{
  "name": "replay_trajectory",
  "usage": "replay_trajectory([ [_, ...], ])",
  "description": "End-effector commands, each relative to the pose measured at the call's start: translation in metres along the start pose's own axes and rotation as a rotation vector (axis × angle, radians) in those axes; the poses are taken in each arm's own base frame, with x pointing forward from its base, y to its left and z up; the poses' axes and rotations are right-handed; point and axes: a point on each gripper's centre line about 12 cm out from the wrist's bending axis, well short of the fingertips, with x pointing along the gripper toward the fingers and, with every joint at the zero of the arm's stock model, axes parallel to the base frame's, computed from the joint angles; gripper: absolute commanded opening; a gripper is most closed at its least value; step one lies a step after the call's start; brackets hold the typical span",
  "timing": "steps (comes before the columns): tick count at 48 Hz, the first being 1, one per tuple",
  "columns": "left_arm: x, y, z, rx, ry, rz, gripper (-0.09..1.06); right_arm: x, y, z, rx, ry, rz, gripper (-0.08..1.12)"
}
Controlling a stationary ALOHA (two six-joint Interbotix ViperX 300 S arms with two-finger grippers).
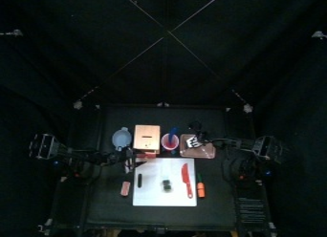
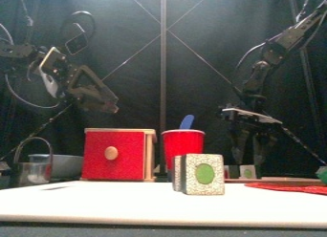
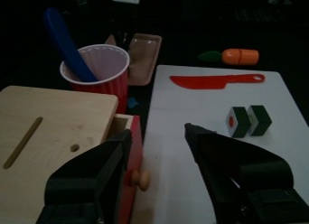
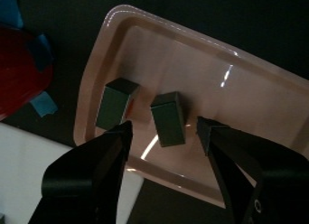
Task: Place sushi on board then cut the sushi with the knife then place the pieces on the plate
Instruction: Place the 4 sushi pieces on the plate
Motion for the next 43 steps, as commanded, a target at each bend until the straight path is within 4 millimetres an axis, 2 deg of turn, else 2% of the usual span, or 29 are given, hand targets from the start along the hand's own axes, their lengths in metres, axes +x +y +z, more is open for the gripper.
replay_trajectory([
  [1, 0.002, -0.001, 0.008, -0.003, -0.029, 0.001, 0.86, -0.028, 0.005, -0.001, -0.009, -0.044, 0.052, 0.91],
  [8, 0.003, -0.001, 0.009, -0.004, -0.030, 0.001, 0.86, -0.046, 0.031, -0.017, -0.091, -0.067, 0.158, 0.91],
  [14, 0.003, -0.001, 0.010, -0.004, -0.035, 0.001, 0.86, -0.039, 0.065, -0.051, -0.264, -0.009, 0.196, 0.91],
  [18, 0.004, -0.001, 0.012, -0.003, -0.038, 0.001, 0.86, -0.038, 0.093, -0.073, -0.410, 0.040, 0.221, 0.91],
  [23, 0.005, -0.001, 0.013, -0.006, -0.042, 0.001, 0.86, -0.039, 0.134, -0.089, -0.603, 0.065, 0.274, 0.91],
  [30, 0.005, -0.001, 0.014, -0.008, -0.045, 0.000, 0.86, -0.038, 0.179, -0.087, -0.790, 0.057, 0.326, 0.91],
  [43, 0.002, 0.003, 0.010, -0.030, -0.034, 0.021, 0.86, -0.013, 0.228, -0.086, -0.979, 0.099, 0.344, 0.91],
])
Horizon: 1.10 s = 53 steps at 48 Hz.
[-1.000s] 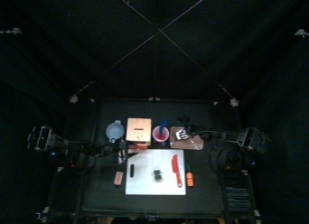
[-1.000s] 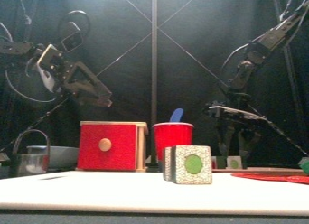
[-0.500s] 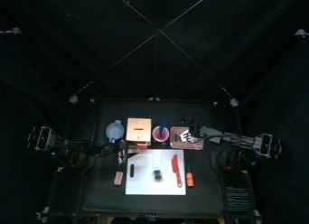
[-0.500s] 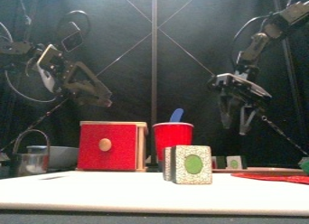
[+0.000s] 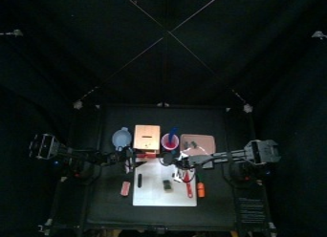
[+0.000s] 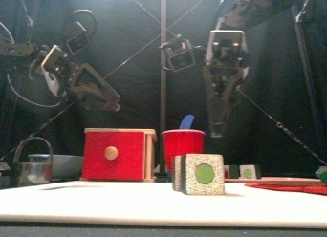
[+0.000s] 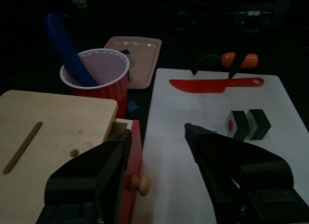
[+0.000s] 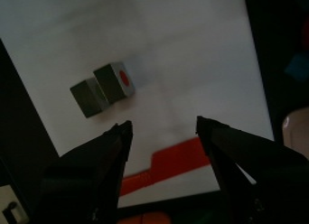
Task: Place sushi on board then cut the sushi with the knife then place the pieces on the plate
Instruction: Place the 4 sushi pieces on the plate
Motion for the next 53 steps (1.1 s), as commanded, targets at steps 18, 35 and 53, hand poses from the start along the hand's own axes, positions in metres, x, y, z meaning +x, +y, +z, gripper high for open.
replay_trajectory([
  [18, -0.017, 0.014, 0.000, -0.068, -0.022, 0.065, 0.86, 0.016, 0.035, 0.023, -0.144, -0.021, 0.040, 0.91],
  [35, -0.027, 0.017, 0.008, -0.087, -0.059, 0.070, 0.86, 0.026, 0.041, 0.011, -0.170, 0.011, 0.035, 0.91],
  [53, -0.027, 0.018, 0.008, -0.098, -0.059, 0.078, 0.86, 0.042, 0.034, 0.007, -0.178, 0.026, 0.014, 0.90],
])
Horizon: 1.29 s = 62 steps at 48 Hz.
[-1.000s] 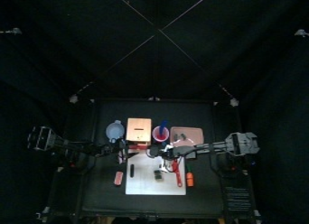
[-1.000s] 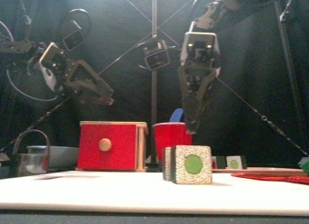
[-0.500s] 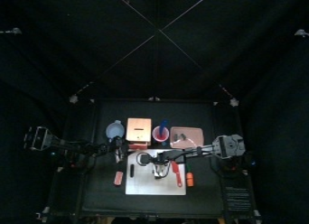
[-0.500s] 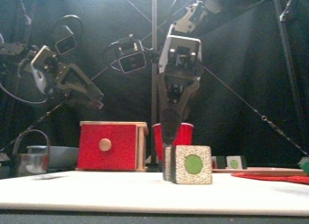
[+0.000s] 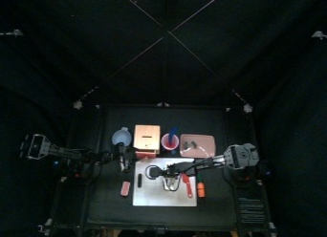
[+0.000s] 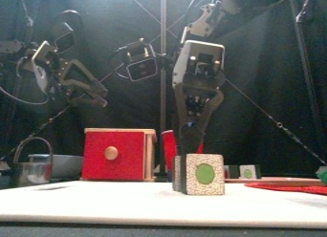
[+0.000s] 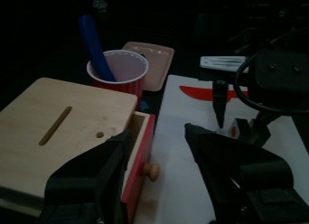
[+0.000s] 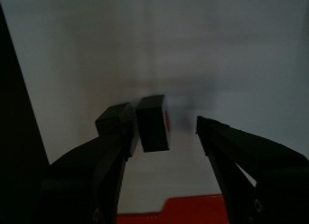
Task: Place sushi on board then cut the sushi with the knife then place the pieces on the plate
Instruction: Place the 4 sushi pieces on the plate
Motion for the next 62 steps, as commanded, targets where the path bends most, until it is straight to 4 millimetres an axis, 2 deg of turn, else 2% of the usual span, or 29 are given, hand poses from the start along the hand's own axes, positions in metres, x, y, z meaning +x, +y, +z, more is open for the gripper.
replay_trajectory([
  [1, 0.002, 0.000, 0.005, -0.008, -0.017, 0.004, 0.86, -0.006, 0.000, 0.006, -0.006, -0.032, 0.001, 0.89],
  [6, 0.001, 0.000, 0.005, -0.011, -0.015, 0.006, 0.86, -0.001, -0.001, 0.007, -0.005, -0.028, -0.002, 0.84],
  [13, 0.001, 0.001, 0.004, -0.011, -0.010, 0.007, 0.86, 0.001, -0.001, 0.008, 0.001, -0.030, -0.002, 0.70],
  [20, 0.001, 0.001, 0.004, -0.013, -0.012, 0.008, 0.86, -0.010, -0.003, 0.003, 0.024, -0.028, -0.002, 0.62],
  [24, 0.001, 0.001, 0.004, -0.012, -0.012, 0.008, 0.86, -0.023, -0.020, -0.008, 0.084, -0.005, -0.011, 0.62],
  [29, 0.001, 0.001, 0.003, -0.013, -0.010, 0.008, 0.86, -0.041, -0.047, -0.026, 0.212, -0.010, -0.028, 0.62],
  [36, 0.001, 0.001, 0.004, -0.011, -0.010, 0.007, 0.86, -0.064, -0.083, -0.063, 0.414, -0.054, -0.076, 0.62],
  [44, 0.001, 0.001, 0.003, -0.009, -0.007, 0.007, 0.86, -0.082, -0.122, -0.121, 0.658, -0.063, -0.154, 0.62],
  [50, 0.002, 0.001, 0.002, -0.009, -0.006, 0.009, 0.86, -0.089, -0.138, -0.157, 0.776, -0.066, -0.207, 0.62],
  [57, 0.002, 0.001, 0.002, -0.008, -0.003, 0.009, 0.86, -0.096, -0.150, -0.176, 0.843, -0.107, -0.245, 0.62],
  [62, 0.002, 0.001, 0.002, -0.010, -0.005, 0.009, 0.86, -0.092, -0.160, -0.184, 0.896, -0.115, -0.254, 0.62],
])
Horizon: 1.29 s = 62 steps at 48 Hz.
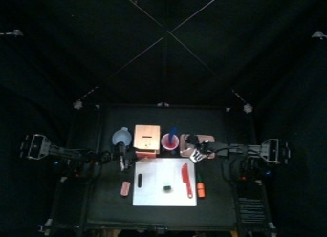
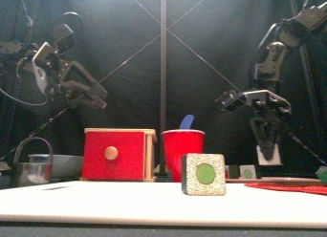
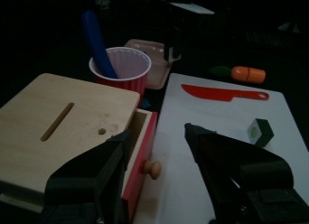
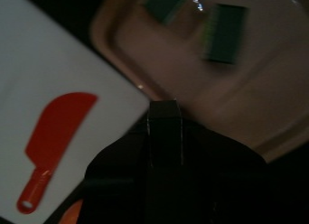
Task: Place sushi on board then cut the sushi with the knife then place the pieces on the plate
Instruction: Place the 4 sushi pieces on the plate
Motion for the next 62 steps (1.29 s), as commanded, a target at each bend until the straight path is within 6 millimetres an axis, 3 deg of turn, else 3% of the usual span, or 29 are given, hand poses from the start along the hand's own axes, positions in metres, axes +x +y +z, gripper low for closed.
replay_trajectory([
  [1, 0.002, -0.001, 0.005, -0.003, -0.016, 0.001, 0.86, -0.002, -0.009, 0.007, 0.051, -0.035, 0.006, 0.62],
  [10, 0.003, -0.003, 0.007, -0.003, -0.022, -0.005, 0.86, 0.007, -0.033, 0.025, 0.173, -0.055, -0.013, 0.62],
  [20, 0.003, -0.003, 0.008, -0.002, -0.024, -0.008, 0.86, 0.019, -0.046, 0.036, 0.210, -0.080, -0.027, 0.62],
  [32, 0.002, -0.003, 0.006, 0.000, -0.018, -0.009, 0.86, 0.034, -0.041, 0.045, 0.190, -0.054, -0.042, 0.64],
  [41, 0.002, -0.003, 0.006, 0.008, -0.018, -0.010, 0.86, 0.037, -0.040, 0.045, 0.190, -0.041, -0.047, 0.73],
  [53, 0.002, -0.004, 0.006, 0.012, -0.019, -0.013, 0.86, 0.025, -0.042, 0.041, 0.199, -0.035, -0.053, 0.80],
  [62, 0.002, -0.004, 0.006, 0.006, -0.019, -0.014, 0.86, 0.001, -0.040, 0.044, 0.202, -0.084, -0.029, 0.81],
])
